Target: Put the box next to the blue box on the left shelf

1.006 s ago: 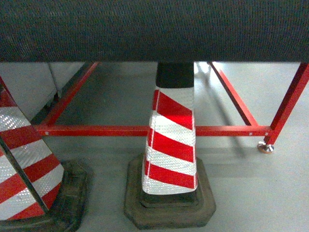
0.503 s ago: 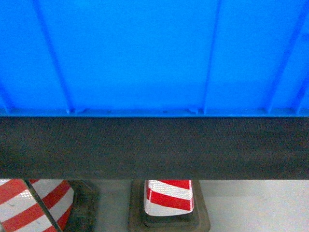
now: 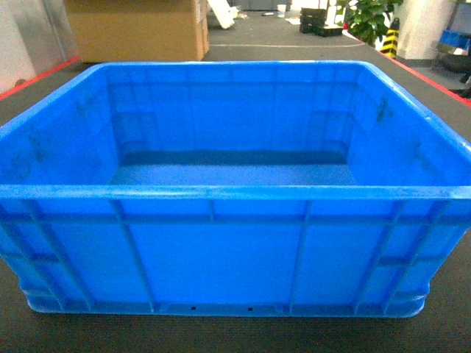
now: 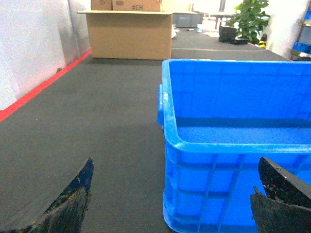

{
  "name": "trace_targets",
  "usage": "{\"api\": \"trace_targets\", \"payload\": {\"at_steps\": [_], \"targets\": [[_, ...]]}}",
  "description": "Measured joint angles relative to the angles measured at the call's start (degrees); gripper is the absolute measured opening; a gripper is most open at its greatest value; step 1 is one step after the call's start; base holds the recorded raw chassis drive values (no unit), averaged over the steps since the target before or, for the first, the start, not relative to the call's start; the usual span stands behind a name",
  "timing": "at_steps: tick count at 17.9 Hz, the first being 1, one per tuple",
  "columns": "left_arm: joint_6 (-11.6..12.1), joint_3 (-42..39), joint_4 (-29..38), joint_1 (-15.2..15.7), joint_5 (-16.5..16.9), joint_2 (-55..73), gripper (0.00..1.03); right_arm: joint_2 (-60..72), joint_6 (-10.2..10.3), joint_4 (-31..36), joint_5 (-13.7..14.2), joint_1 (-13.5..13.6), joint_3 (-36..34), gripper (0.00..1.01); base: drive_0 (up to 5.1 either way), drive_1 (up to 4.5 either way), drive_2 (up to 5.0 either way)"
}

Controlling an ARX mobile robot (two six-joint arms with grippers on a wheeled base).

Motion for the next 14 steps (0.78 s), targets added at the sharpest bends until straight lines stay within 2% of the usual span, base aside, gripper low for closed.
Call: {"api": "trace_targets", "payload": {"at_steps": [14], "targets": [[0.0, 0.0, -0.1, 0.0, 0.0, 0.0, 0.98, 0.0, 0.0, -0.2, 0.0, 0.0, 0.0, 0.98, 0.0, 0.00, 0.0]]}}
